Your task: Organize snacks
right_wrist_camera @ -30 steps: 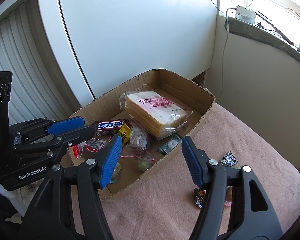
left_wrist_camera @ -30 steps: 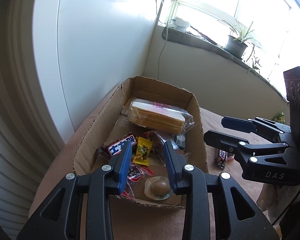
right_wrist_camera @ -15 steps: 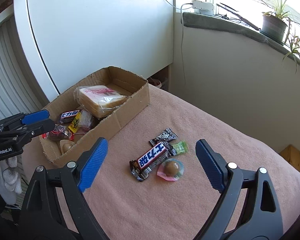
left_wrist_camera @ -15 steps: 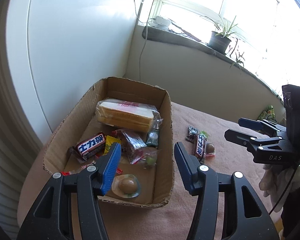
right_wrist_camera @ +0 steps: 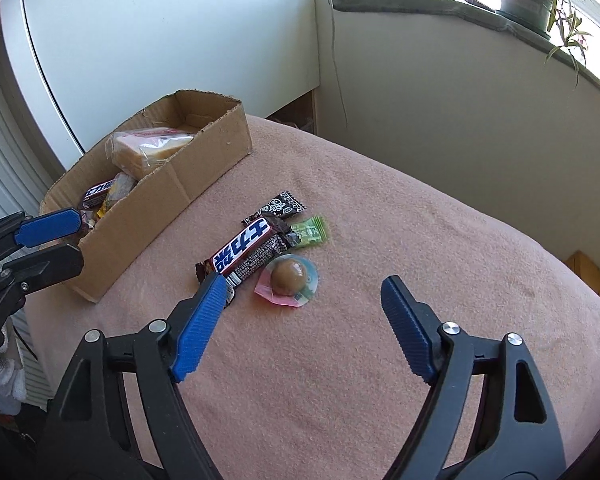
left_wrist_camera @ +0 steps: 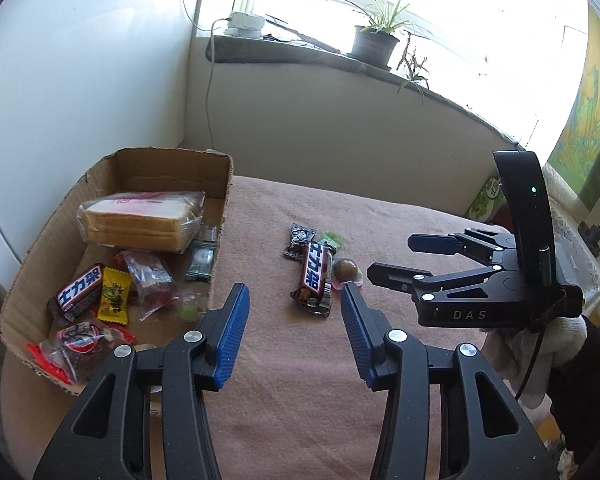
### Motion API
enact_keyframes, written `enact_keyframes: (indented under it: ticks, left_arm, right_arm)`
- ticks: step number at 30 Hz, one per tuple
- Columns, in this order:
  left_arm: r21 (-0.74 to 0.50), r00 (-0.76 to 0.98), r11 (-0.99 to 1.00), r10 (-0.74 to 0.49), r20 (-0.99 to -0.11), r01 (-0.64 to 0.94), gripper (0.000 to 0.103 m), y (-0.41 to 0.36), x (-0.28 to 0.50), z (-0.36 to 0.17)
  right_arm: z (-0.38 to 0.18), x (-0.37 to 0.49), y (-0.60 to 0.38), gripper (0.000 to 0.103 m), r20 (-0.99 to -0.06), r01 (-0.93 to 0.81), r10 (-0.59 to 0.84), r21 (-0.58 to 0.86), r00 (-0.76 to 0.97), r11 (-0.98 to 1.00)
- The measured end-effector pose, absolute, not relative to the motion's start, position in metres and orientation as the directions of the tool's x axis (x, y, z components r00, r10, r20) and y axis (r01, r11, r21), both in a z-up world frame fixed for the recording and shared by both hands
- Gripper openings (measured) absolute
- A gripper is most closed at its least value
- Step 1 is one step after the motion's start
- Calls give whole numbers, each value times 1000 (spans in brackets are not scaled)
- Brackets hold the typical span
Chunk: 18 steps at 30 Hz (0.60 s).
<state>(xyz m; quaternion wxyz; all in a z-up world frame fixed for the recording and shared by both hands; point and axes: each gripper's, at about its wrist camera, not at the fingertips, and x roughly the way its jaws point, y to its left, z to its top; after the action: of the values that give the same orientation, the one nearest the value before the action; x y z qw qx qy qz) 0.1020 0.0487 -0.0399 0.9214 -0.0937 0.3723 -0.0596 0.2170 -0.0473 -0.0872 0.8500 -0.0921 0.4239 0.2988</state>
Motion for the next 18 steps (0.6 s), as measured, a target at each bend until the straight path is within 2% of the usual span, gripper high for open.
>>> enact_keyframes:
  ticks: [3, 4, 5, 11, 18]
  left_arm:
    - [-216, 696, 974, -201, -689, 68, 37, 38, 111, -45]
    - [-216, 689, 974, -207, -694, 74, 34, 35, 114, -48]
    - [-216, 683, 973, -211, -699, 79, 33, 32, 117, -50]
    - [-218, 653, 973, -217, -725, 80, 26, 20, 136, -65]
    - [-219, 636, 973, -212, -742, 69, 26, 17, 150, -73]
  right_arm:
    - [-96, 217, -46, 74, -787, -601, 433, 102, 439, 793]
    - [-98, 218, -45, 68, -791, -605, 436, 107, 429, 789]
    - [-100, 218, -44, 61, -795, -610, 438, 110, 420, 785]
    - [-112, 229, -36, 45, -806, -626, 441, 115, 396, 771]
    - [-120, 239, -25, 42, -814, -649, 443, 109, 376, 753]
